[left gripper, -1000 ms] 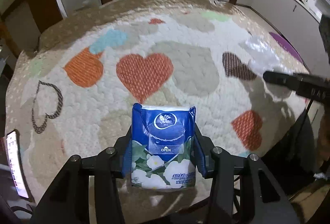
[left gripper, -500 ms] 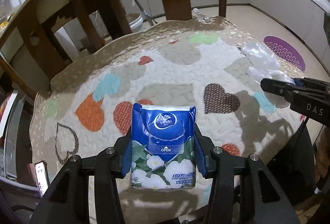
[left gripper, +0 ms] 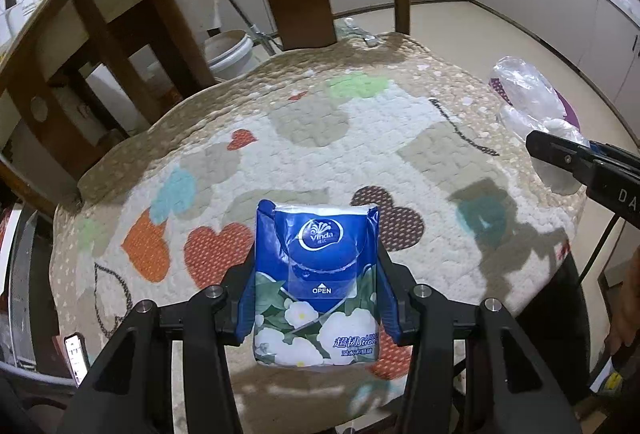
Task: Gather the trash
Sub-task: 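Carry the tissue pack and plastic bag toward the purple basket with both tools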
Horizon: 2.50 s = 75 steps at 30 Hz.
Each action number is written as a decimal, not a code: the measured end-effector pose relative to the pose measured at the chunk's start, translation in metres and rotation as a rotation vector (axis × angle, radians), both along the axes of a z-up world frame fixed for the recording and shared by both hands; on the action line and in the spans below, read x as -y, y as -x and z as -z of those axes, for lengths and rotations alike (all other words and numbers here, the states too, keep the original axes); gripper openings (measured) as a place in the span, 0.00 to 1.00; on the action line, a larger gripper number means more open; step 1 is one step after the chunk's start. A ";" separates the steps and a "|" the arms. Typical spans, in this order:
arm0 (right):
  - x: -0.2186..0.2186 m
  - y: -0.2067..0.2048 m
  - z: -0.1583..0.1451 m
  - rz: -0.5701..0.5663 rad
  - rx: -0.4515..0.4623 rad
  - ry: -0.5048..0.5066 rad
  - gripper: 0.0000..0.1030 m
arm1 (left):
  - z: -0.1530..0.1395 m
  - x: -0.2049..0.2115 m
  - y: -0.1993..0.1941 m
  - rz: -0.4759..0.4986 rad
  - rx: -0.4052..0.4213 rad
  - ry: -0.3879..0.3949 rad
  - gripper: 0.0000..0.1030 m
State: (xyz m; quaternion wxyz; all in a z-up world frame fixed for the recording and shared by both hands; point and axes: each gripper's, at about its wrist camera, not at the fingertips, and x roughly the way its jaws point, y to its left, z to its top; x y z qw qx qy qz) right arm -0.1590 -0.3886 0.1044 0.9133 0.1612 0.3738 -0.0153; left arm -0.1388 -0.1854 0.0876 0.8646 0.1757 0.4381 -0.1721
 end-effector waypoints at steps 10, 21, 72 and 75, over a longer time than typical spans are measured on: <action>0.052 0.015 0.000 0.106 0.024 -0.032 0.35 | -0.003 0.046 -0.004 0.071 -0.018 -0.013 0.47; 0.106 0.032 0.000 0.203 0.030 -0.046 0.35 | -0.008 0.099 -0.007 0.143 -0.026 -0.012 0.47; 0.225 0.036 0.012 0.368 0.017 -0.035 0.35 | -0.027 0.245 -0.027 0.341 0.107 0.124 0.47; 0.227 0.035 0.011 0.367 0.021 -0.034 0.35 | -0.029 0.250 -0.029 0.344 0.117 0.123 0.47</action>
